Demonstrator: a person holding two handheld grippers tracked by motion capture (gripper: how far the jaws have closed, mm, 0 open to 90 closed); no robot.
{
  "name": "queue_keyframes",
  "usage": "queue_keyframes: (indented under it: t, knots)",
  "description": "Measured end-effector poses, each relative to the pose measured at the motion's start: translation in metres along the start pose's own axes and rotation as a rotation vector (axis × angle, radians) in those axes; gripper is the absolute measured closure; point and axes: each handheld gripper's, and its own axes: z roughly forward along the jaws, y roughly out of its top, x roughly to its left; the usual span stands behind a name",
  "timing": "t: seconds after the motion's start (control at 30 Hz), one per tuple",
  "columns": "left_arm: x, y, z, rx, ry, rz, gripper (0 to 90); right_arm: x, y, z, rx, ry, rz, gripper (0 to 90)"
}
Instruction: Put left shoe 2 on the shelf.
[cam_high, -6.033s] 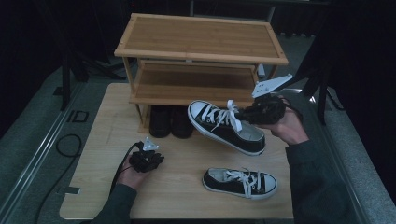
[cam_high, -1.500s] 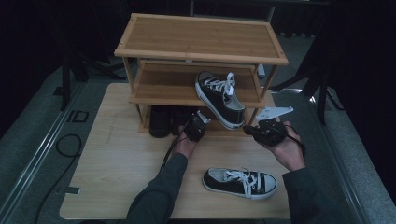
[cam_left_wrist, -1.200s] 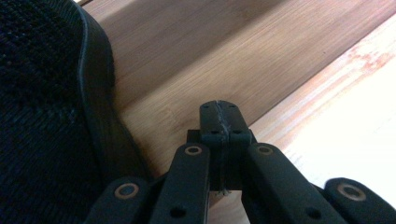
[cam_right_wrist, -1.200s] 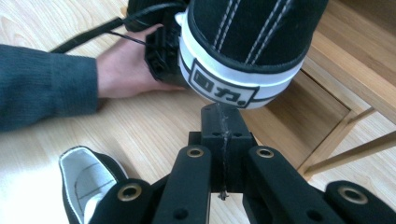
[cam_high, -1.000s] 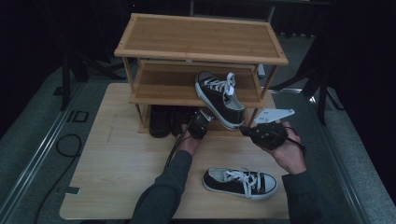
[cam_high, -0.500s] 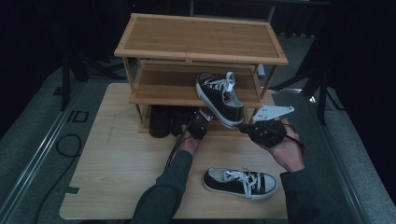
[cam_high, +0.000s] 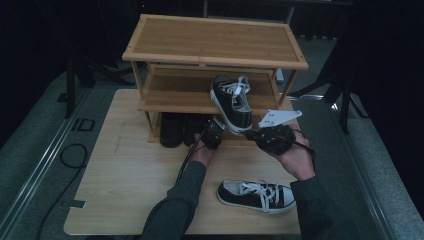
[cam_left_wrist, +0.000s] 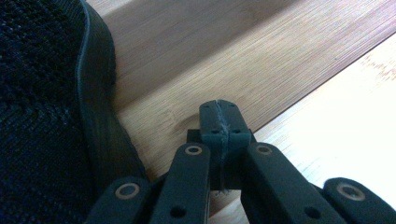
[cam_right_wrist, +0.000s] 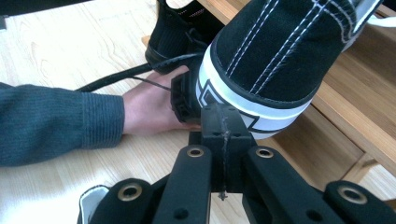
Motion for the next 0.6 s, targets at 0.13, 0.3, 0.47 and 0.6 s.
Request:
queue_keyframes:
  t: [0.13, 0.3, 0.47, 0.6]
  knots:
    - [0.000, 0.000, 0.000, 0.001, 0.001, 0.001, 90.0, -0.001, 0.002, 0.004, -0.001, 0.006, -0.001, 90.0]
    - [-0.001, 0.000, 0.000, 0.003, 0.005, 0.002, 90.0, -0.004, 0.003, 0.010, 0.001, -0.011, 0.003, 90.0]
    - [-0.001, 0.000, 0.000, 0.004, 0.005, 0.003, 90.0, -0.006, 0.004, 0.014, -0.012, 0.003, 0.022, 90.0]
    - [-0.001, 0.001, 0.000, 0.005, 0.005, 0.003, 90.0, -0.007, 0.006, 0.019, -0.013, -0.004, 0.025, 90.0]
